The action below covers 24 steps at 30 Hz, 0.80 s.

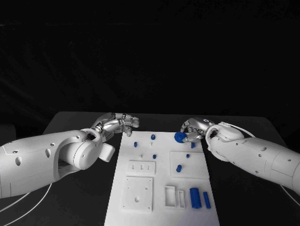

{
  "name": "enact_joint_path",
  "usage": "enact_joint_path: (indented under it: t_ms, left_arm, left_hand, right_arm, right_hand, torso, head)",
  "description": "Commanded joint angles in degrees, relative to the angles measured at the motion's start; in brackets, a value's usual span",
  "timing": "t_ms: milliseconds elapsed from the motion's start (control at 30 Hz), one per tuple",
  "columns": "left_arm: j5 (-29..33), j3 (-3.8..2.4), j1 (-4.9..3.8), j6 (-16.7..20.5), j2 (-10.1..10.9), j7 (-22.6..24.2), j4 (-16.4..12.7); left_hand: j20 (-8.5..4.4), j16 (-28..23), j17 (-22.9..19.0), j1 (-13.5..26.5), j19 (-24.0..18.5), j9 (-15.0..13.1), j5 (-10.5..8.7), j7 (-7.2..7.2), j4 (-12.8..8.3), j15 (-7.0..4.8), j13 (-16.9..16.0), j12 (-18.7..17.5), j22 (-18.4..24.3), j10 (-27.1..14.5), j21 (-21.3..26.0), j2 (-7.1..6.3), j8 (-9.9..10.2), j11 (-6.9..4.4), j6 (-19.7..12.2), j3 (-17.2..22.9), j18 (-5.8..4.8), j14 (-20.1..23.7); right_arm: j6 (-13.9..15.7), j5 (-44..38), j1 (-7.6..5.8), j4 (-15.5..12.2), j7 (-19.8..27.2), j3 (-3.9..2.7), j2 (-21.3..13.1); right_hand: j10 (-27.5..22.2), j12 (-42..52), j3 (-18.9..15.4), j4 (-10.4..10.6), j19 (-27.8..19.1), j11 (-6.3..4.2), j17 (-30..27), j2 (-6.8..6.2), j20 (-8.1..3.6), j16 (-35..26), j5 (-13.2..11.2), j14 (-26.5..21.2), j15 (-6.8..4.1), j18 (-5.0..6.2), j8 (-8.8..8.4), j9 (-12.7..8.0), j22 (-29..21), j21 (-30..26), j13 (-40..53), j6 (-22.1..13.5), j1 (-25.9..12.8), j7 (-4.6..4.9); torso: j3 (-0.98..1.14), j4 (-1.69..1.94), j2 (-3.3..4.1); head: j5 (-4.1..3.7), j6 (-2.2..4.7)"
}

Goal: Assemble the parts on the task board

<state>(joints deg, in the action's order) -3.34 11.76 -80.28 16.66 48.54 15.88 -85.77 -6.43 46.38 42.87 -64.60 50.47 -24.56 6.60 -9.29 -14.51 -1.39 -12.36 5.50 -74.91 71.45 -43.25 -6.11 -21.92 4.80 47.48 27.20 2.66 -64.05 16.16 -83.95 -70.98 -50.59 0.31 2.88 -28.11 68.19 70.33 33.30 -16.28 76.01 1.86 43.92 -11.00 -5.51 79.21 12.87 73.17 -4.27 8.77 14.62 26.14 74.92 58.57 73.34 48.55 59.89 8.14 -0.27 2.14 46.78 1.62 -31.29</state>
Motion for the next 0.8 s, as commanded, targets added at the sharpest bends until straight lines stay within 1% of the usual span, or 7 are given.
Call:
enact_joint_path:
  t_ms: [33,333,633,667,800]
  left_arm:
    - [-0.5,-0.04,-0.04,-0.5,0.1,0.5,-0.3]
    - [-0.5,-0.05,-0.06,-0.6,0.1,0.5,-0.6]
    - [-0.5,-0.05,-0.07,-0.6,0.2,0.3,-0.8]
    - [-0.5,-0.05,-0.07,-0.7,0.2,0.3,-0.8]
    - [-0.6,-0.06,-0.08,-0.7,0.2,0.3,-0.9]
  left_hand:
    - [-0.47,0.2,0.0,0.7,-0.2,-0.1,-0.24,-0.3,-0.1,0.15,-0.1,-0.3,-0.6,0.0,-0.2,0.0,0.3,0.15,0.2,0.1,1.16,0.1]
    - [-0.46,0.2,0.0,0.7,-0.2,-0.1,-0.24,-0.3,-0.1,0.15,-0.1,-0.4,-0.6,0.0,-0.3,-0.03,0.3,0.15,0.2,0.1,1.17,0.1]
    - [-0.46,0.2,0.0,0.7,-0.2,-0.1,-0.24,-0.3,-0.2,0.15,-0.1,-0.4,-0.6,0.0,-0.3,-0.03,0.3,0.15,0.2,0.2,1.18,0.1]
    - [-0.46,0.2,0.0,0.7,-0.2,-0.1,-0.24,-0.3,-0.2,0.15,-0.1,-0.4,-0.6,0.0,-0.3,-0.04,0.3,0.15,0.2,0.2,1.18,0.1]
    - [-0.46,0.2,0.0,0.7,-0.2,-0.1,-0.24,-0.3,-0.2,0.16,-0.1,-0.4,-0.6,0.0,-0.3,-0.04,0.3,0.15,0.2,0.2,1.18,0.1]
  right_arm:
    - [-1.0,-0.8,0.03,0.2,-0.1,0.0,0.2]
    - [-1.4,-0.8,0.3,0.7,-0.3,0.04,0.7]
    - [-1.3,-1.6,0.37,1.0,-1.2,0.09,1.2]
    - [-1.3,-1.6,0.37,1.0,-1.3,0.1,1.3]
    - [-1.3,-1.9,0.4,1.2,-1.7,0.15,1.6]
  right_hand:
    - [0.4,0.1,-0.1,0.3,0.0,0.24,0.1,0.19,-0.48,0.3,0.0,-0.3,0.0,6.23,-0.2,-0.1,1.2,0.4,-0.1,0.0,-0.3,0.52]
    - [0.3,0.1,-0.1,0.4,-0.1,0.26,0.2,0.34,-0.48,0.3,0.0,-0.3,0.02,6.23,-0.18,-0.1,1.2,0.5,-0.1,0.1,-0.5,0.54]
    - [0.4,0.2,-0.5,0.6,-0.2,0.32,0.6,0.38,-0.51,0.2,0.3,-0.3,0.07,6.23,-0.18,-0.2,1.2,0.7,0.0,0.1,-1.4,0.59]
    - [0.4,0.3,-0.5,0.6,-0.2,0.31,0.6,0.39,-0.52,0.2,0.3,-0.3,0.07,6.23,-0.17,-0.2,1.2,0.8,0.0,0.1,-1.5,0.59]
    - [0.4,0.3,-0.5,0.6,-0.2,0.31,0.6,0.4,-0.52,0.2,0.4,-0.3,0.07,6.23,-0.15,-0.2,1.2,0.8,0.0,0.1,-1.5,0.59]
  torso:
    - [0.08,-0.08,-0.02]
    - [0.16,-0.1,-0.04]
    - [0.12,-0.12,-0.1]
    - [0.11,-0.14,-0.1]
    - [0.11,-0.13,-0.08]
  head:
    - [0.2,-0.22]
    - [0.33,-0.51]
    - [0.39,-0.62]
    - [0.36,-0.49]
    - [0.21,-0.61]
